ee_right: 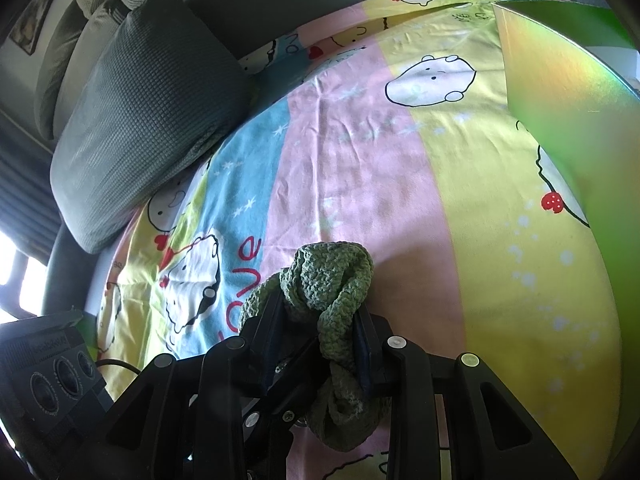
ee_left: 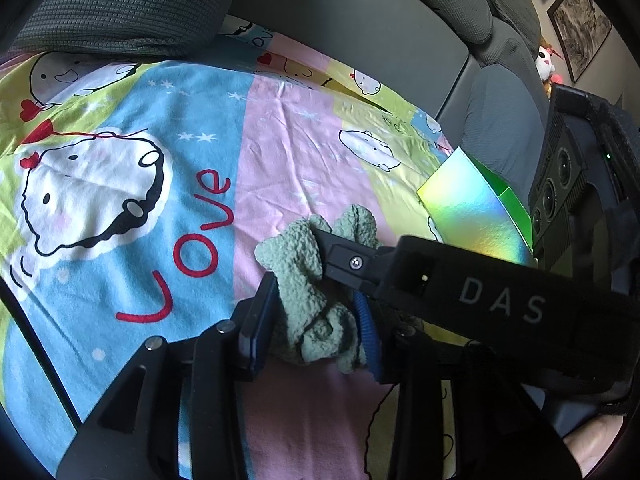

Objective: Organize objects

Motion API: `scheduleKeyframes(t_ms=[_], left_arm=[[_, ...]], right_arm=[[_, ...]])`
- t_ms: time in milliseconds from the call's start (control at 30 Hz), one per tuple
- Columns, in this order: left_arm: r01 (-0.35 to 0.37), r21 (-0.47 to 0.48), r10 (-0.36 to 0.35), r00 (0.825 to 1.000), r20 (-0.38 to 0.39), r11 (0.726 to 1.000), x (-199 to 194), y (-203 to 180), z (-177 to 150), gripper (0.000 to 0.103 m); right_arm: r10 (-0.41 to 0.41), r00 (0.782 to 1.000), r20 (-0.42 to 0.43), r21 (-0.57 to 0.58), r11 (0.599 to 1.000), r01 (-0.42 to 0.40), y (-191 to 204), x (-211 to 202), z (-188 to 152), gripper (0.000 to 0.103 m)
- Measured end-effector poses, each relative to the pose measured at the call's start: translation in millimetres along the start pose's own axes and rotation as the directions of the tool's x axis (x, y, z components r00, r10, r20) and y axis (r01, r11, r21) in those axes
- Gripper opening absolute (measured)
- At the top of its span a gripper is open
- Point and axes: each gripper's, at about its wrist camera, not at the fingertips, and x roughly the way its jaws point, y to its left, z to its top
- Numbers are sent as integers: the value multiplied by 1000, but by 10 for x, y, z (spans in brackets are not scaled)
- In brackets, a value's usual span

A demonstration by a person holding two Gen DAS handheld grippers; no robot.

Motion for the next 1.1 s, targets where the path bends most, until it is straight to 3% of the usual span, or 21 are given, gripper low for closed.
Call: scheduleKeyframes(t_ms=[233,333,433,600,700,867,1100], left_arm=[[-19,10,19,1000,-16,1000,-1,-39,23,34],[-75,25,76,997,-29,997,-5,-68,35,22],[-86,7,86,995,-41,996,-27,-59,43,15],[-124,54,126,991,-37,991,-113,-178,60,12],[-141,83,142,990,-3,986,-218,-250,74,12],[-110,85,105,992,68,990,-471,-335,124,12],[-93,119,71,982,176,989,-763,-513,188,12]], right_arm=[[-10,1000,-15,-12,1000,10,21,11,19,31],[-59,998,-18,-58,997,58,100,27,9,29],[-93,996,-13,-80,993,92,149,29,-2,29],[-48,999,-21,-47,998,47,135,2,4,29],[-12,1000,-5,-35,999,12,171,-96,6,29],[18,997,69,-83,996,-12,338,-380,10,29],[86,984,157,-140,988,-64,509,-738,19,28]])
